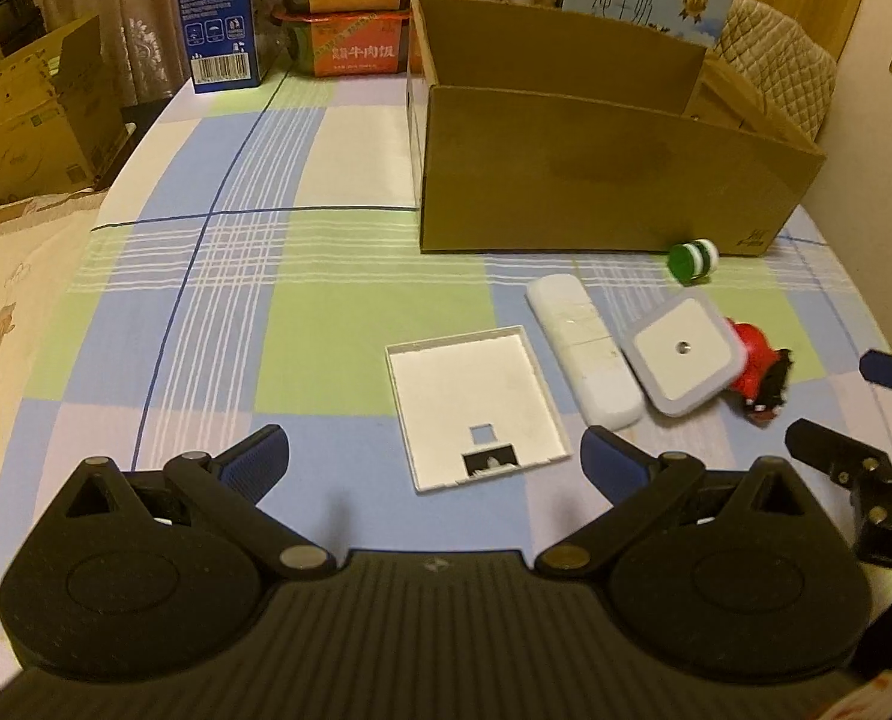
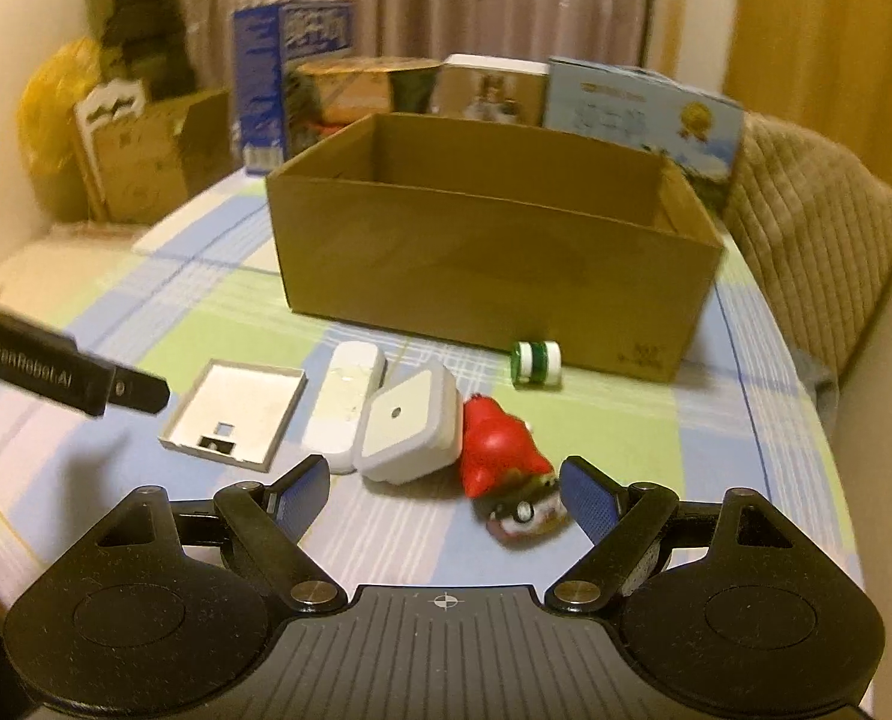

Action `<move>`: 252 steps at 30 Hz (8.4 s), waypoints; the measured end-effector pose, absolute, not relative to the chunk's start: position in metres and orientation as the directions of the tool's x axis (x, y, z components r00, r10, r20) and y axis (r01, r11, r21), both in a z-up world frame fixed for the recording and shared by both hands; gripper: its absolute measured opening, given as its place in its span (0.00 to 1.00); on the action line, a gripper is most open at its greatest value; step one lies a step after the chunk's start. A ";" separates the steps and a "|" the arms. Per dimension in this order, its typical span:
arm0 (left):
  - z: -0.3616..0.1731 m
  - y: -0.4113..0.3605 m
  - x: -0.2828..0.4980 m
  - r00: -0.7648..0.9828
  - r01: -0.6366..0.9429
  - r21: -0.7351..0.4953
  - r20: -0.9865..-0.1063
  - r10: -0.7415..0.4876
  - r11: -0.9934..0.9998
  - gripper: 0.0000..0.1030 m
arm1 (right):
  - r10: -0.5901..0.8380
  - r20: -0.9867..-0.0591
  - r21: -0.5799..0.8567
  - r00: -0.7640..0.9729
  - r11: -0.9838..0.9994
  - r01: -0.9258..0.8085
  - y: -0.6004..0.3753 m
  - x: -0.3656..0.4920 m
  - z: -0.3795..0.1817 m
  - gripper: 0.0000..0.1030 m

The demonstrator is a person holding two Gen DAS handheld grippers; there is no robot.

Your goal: Organize rigid objects

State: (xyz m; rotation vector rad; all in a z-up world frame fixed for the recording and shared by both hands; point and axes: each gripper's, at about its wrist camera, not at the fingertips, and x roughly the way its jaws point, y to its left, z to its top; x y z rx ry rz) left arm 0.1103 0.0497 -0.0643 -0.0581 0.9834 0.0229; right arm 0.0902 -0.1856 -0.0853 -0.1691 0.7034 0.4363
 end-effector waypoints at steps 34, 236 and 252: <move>-0.121 0.052 0.146 0.538 0.035 -0.049 -0.841 -0.060 0.998 0.99 | 0.208 -0.659 -0.395 0.723 0.722 -0.568 -0.110 0.137 -0.164 0.63; 0.031 0.013 0.122 0.745 -0.031 -0.117 -0.665 -0.055 0.993 0.89 | 0.304 -0.549 0.245 0.778 0.949 -0.198 -0.286 0.122 -0.005 0.72; 0.015 0.002 0.043 0.692 -0.027 -0.120 -0.719 -0.068 0.992 0.97 | 0.308 -0.583 0.164 0.752 0.951 -0.262 -0.285 0.029 -0.019 0.72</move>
